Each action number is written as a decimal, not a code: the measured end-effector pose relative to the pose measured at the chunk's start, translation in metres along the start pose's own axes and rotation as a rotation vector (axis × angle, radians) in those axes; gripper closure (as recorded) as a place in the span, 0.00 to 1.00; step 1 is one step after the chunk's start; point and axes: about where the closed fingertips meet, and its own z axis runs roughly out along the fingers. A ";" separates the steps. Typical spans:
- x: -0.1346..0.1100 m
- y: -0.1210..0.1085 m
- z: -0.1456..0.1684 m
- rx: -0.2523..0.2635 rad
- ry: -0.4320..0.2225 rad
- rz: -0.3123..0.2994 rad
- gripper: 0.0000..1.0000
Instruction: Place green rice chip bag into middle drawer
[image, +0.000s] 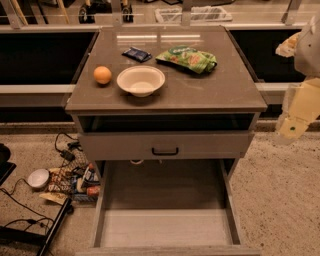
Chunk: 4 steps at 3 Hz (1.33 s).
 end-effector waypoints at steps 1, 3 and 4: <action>0.010 -0.051 0.018 0.075 -0.112 0.090 0.00; 0.013 -0.157 0.043 0.203 -0.297 0.242 0.00; 0.011 -0.209 0.068 0.249 -0.392 0.367 0.00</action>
Offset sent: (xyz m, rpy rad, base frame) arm 0.1640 -0.0601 0.0044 0.3224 -0.3028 -0.1771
